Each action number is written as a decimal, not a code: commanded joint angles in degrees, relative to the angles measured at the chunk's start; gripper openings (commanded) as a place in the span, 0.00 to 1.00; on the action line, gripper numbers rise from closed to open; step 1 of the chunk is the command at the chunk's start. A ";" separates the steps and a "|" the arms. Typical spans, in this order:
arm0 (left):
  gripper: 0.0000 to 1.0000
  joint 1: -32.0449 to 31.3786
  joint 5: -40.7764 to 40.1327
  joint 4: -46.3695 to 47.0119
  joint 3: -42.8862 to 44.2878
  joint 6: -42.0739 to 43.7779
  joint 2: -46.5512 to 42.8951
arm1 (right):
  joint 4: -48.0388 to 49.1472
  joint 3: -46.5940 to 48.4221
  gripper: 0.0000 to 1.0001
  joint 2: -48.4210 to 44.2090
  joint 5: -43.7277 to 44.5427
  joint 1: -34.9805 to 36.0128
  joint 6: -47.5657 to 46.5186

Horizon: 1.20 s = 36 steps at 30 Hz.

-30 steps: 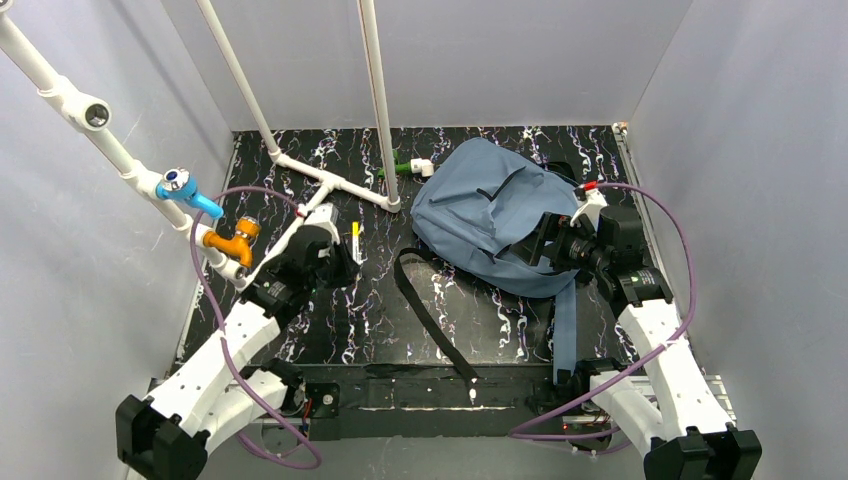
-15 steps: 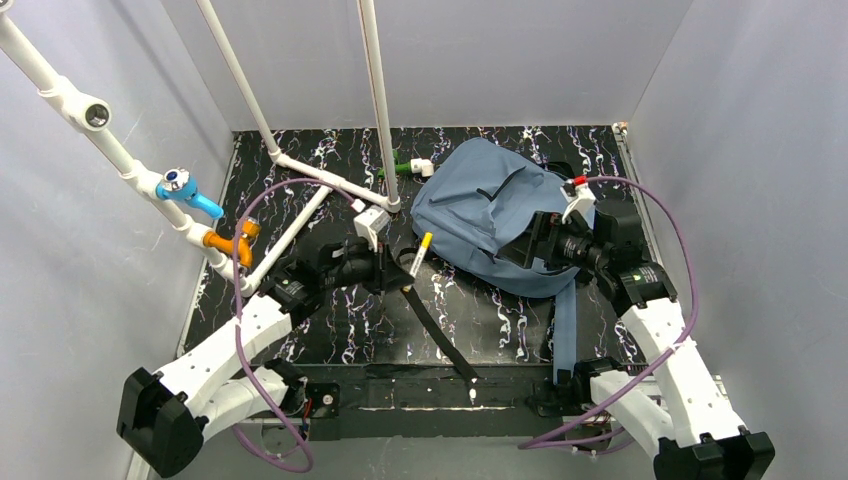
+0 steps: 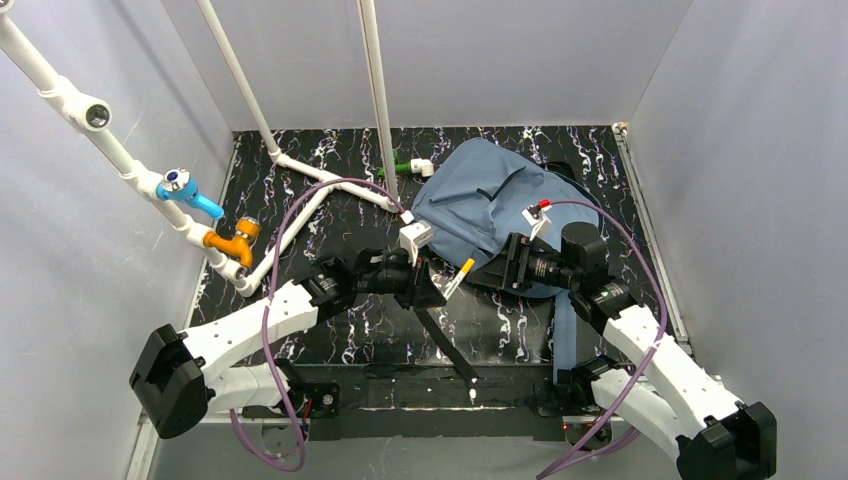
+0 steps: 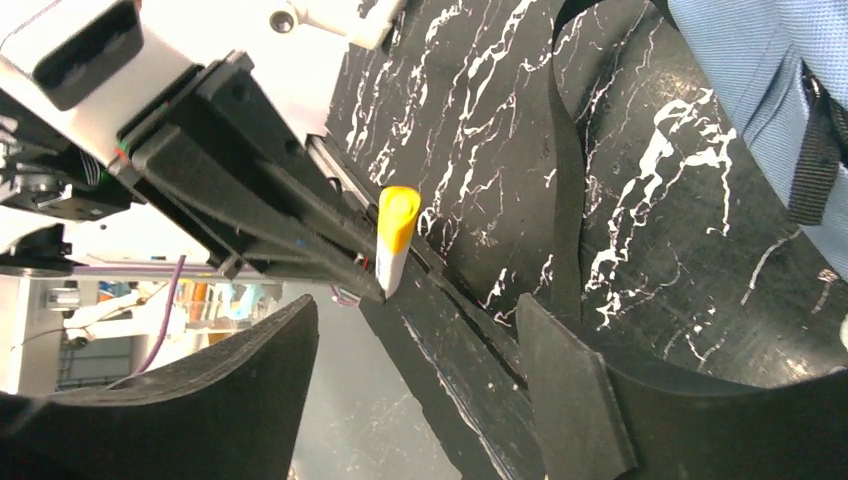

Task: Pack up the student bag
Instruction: Place the stationery in the student bag.

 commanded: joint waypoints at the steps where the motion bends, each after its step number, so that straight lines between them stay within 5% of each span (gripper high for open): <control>1: 0.00 -2.15 -0.17 0.47 2.19 1.56 0.20 | 9.60 -2.85 0.77 0.25 -1.07 1.01 4.73; 19: 0.00 -5.84 -0.19 -3.75 6.12 3.49 4.76 | 15.35 -8.23 0.24 -0.65 -1.66 1.25 8.74; 23: 0.00 -6.78 -0.32 -3.58 6.51 3.88 6.08 | 15.72 -8.97 0.03 -1.11 -0.18 1.24 9.12; 27: 0.02 -6.92 -5.37 -7.40 8.32 3.16 6.17 | 15.41 -8.71 0.01 -1.13 2.66 1.08 9.46; 30: 0.30 -6.92 -15.57 -13.40 10.59 3.72 6.29 | 7.13 -4.46 0.01 0.54 6.64 0.65 3.49; 33: 0.47 -6.94 -24.29 -19.59 13.42 3.90 5.30 | -2.58 0.82 0.01 2.53 11.87 -0.44 -3.26; 34: 0.68 -7.01 -27.20 -20.54 13.79 3.91 4.34 | -5.01 2.15 0.01 3.17 13.06 -1.00 -4.83; 36: 0.88 -7.09 -32.45 -21.64 14.13 4.32 2.10 | -7.32 4.97 0.01 4.21 14.96 -2.26 -7.66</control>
